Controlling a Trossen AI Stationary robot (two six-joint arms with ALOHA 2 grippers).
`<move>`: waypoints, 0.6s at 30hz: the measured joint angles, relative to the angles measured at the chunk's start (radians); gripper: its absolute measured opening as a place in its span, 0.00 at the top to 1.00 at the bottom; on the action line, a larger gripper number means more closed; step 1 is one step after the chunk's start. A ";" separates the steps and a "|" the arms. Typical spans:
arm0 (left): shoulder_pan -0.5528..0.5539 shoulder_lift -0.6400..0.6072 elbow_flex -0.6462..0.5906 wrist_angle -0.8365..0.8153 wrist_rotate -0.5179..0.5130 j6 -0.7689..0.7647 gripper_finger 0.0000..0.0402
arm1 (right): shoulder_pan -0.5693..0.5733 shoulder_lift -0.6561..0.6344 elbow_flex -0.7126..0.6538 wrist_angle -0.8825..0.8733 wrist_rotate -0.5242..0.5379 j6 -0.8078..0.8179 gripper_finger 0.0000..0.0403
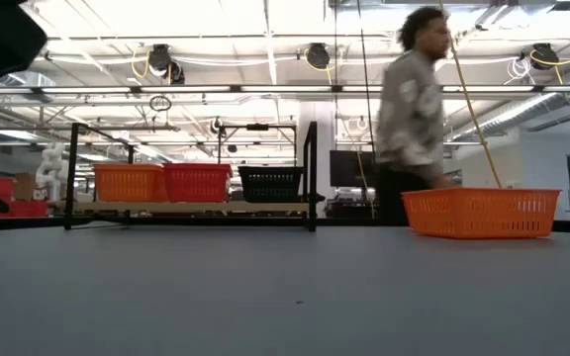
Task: Stack baskets on shelf by color
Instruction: Stack the orange bin on top of the stacked orange bins on the shelf
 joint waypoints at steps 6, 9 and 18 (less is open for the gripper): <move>0.145 -0.049 0.019 0.059 0.046 0.330 0.63 | 0.000 0.003 0.000 0.017 -0.003 0.004 0.84; 0.238 -0.062 0.040 0.120 0.035 0.534 0.63 | 0.000 0.005 0.000 0.016 -0.032 0.007 0.84; 0.519 -0.048 0.060 0.462 -0.219 1.681 0.63 | 0.000 0.008 0.000 -0.005 -0.053 0.053 0.84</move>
